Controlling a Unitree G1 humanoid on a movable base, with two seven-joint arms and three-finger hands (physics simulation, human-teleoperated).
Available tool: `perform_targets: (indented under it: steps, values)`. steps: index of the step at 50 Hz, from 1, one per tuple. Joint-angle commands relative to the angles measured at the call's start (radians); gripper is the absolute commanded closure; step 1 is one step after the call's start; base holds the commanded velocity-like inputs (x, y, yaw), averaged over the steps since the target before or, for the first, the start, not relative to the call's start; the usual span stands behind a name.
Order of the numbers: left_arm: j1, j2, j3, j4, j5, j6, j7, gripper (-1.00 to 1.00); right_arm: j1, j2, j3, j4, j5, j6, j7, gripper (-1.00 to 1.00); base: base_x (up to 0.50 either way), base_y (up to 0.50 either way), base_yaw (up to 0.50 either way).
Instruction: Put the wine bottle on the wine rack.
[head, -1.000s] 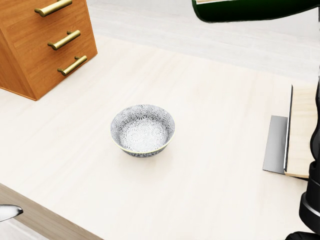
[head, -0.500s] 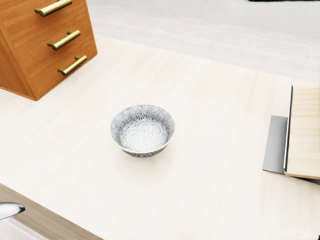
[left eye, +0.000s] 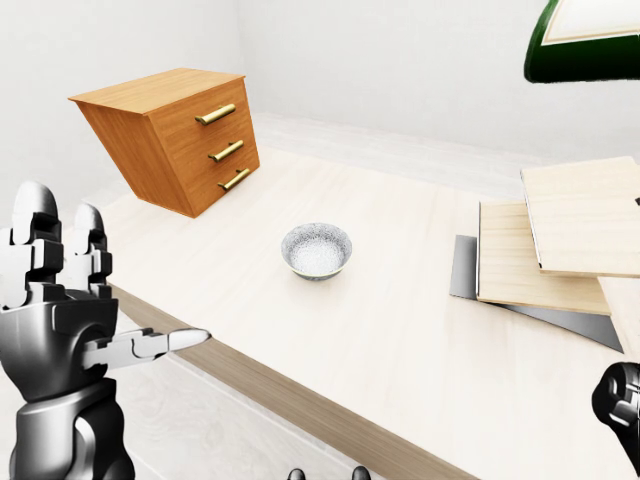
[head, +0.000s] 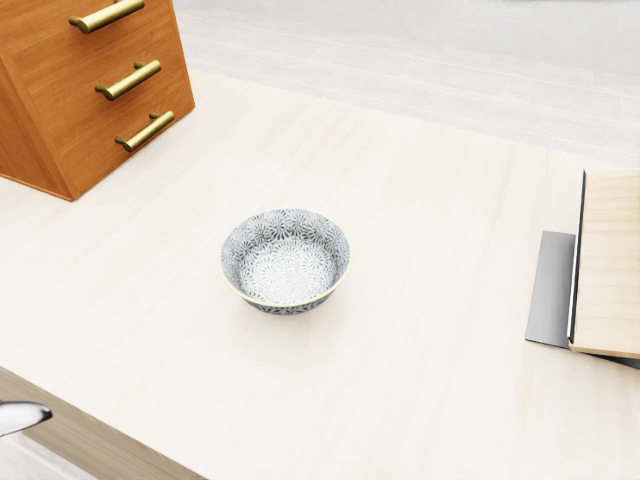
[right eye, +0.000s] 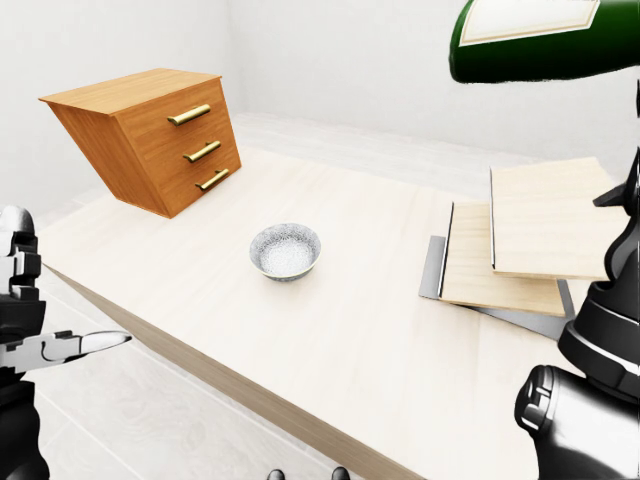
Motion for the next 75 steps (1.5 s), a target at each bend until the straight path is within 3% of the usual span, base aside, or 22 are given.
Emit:
perform_targets:
  steps: [1,17,33,39,56,67,75]
  values:
    - [-0.002,0.000,-0.007,0.016,0.003,0.000,0.002,-1.00,0.011,-0.127,-0.040,0.070,0.105,0.000,-0.063,1.00,0.00,0.00,0.00]
    - [-0.004,0.004,-0.013,0.006,0.005,0.000,0.012,-1.00,0.106,-0.214,-0.087,0.190,0.189,0.000,-0.021,1.00,0.00,0.00,0.00]
    - [-0.012,0.014,0.014,-0.036,-0.024,0.000,0.023,-1.00,0.102,-0.321,-0.102,0.319,0.230,0.000,0.030,1.00,0.00,0.00,0.00]
    - [-0.020,0.019,0.026,-0.044,-0.036,0.000,0.029,-1.00,0.068,-0.367,-0.068,0.382,0.224,0.000,0.064,1.00,0.00,0.00,0.00]
    - [-0.025,0.027,0.057,-0.056,-0.065,0.000,0.038,-1.00,0.098,-0.446,-0.060,0.454,0.124,0.000,0.193,1.00,0.00,0.00,0.00]
    - [-0.023,0.028,0.055,-0.039,-0.061,0.000,0.033,-1.00,0.043,-0.457,0.001,0.511,0.008,0.000,0.299,1.00,0.00,0.00,0.00]
    - [-0.019,0.027,0.054,-0.030,-0.060,0.000,0.029,-1.00,0.012,-0.468,-0.008,0.563,-0.065,0.000,0.354,1.00,0.00,0.00,0.00]
